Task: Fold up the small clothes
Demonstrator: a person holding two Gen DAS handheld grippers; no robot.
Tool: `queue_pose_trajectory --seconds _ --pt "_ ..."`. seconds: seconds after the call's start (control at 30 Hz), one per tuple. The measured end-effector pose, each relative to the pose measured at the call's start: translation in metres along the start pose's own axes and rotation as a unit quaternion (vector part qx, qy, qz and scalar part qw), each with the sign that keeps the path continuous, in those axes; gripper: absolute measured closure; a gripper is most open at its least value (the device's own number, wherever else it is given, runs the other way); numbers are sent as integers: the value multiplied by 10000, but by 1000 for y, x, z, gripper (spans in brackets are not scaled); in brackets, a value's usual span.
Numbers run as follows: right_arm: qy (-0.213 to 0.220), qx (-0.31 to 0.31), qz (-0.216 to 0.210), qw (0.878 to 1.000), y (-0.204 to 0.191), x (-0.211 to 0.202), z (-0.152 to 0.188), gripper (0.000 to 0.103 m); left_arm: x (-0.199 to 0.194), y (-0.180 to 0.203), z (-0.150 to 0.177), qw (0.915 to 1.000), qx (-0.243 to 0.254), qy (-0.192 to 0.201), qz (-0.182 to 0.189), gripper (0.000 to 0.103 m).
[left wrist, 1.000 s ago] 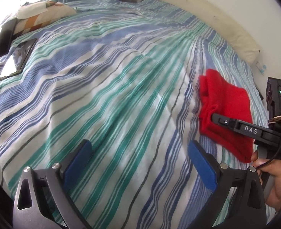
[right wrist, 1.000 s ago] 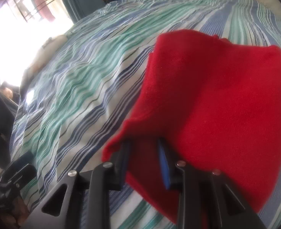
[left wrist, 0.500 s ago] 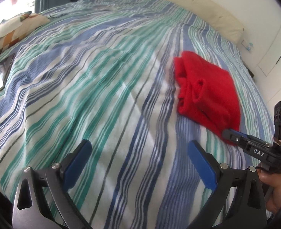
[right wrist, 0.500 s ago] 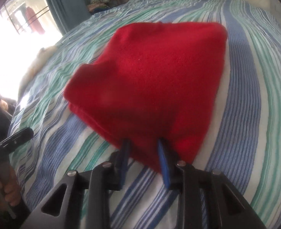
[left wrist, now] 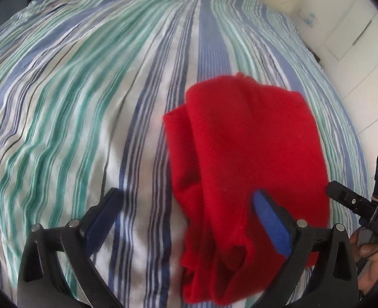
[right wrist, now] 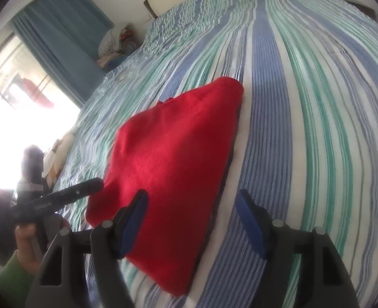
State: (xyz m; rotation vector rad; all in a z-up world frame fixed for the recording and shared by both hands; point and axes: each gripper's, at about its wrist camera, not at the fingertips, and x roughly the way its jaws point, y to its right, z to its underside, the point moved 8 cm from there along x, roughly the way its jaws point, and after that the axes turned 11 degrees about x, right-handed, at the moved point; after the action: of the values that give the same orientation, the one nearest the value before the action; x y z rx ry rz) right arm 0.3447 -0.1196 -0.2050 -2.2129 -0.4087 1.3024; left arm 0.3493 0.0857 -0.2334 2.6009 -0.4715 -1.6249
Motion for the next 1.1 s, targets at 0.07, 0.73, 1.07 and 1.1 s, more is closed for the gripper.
queue_pose_trajectory --seconds 0.07,0.73,1.07,1.1 --pt "-249 474 -366 9979 6 24 -3 33 10 1 -1 9999 26 -150 35 1" --pt "1257 -1232 469 9833 -91 -76 -93 65 -92 122 -89 9905 822 937 587 34" --pt "327 -634 2092 9753 82 -100 19 21 -72 102 72 9868 1008 581 -1128 7" --pt "332 -611 2185 9734 88 -107 35 20 -82 105 79 9833 1057 686 -1315 5"
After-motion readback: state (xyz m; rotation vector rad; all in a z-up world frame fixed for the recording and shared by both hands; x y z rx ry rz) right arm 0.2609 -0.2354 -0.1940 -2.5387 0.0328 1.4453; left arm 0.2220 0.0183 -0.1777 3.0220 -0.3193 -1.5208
